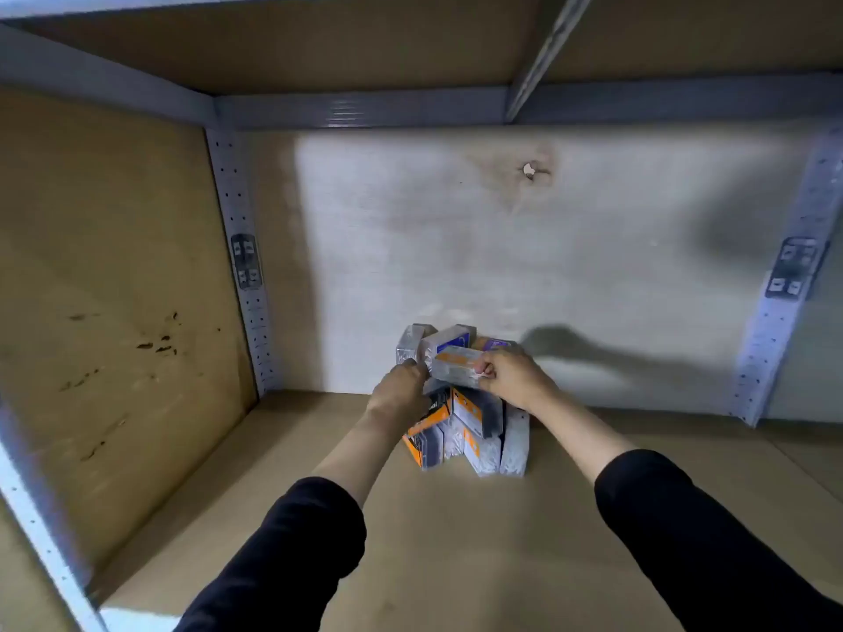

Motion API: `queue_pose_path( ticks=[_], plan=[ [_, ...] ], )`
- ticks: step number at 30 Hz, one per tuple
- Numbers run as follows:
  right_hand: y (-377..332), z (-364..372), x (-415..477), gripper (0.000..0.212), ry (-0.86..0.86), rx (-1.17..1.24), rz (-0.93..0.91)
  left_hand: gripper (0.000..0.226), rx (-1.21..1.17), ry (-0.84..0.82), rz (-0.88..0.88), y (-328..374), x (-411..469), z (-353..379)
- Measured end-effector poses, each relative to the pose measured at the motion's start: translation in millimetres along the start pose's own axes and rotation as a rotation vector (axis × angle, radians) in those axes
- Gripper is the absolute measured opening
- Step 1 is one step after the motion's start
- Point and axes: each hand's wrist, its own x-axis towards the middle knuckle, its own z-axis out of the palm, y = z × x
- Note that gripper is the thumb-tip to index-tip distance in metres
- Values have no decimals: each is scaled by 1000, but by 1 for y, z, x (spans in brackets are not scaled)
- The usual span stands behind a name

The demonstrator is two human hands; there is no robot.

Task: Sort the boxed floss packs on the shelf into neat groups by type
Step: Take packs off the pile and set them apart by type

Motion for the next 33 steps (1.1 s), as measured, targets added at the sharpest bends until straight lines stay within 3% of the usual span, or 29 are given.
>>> queue_pose_path(
  ticks=[7, 13, 19, 24, 33],
  plan=[
    [2, 27, 37, 46, 3, -124, -82, 48, 41, -46, -1, -5, 26, 17],
    [3, 35, 43, 43, 6, -159, -77, 37, 63, -47, -17, -13, 32, 24],
    [9, 20, 44, 46, -59, -29, 15, 35, 39, -37, -3, -18, 31, 27],
    [24, -8, 40, 29, -71, 152, 65, 38, 44, -29, 6, -19, 29, 29],
    [41, -28, 47, 33, -220, 448, 148, 38, 32, -29, -1, -16, 31, 28]
  ],
)
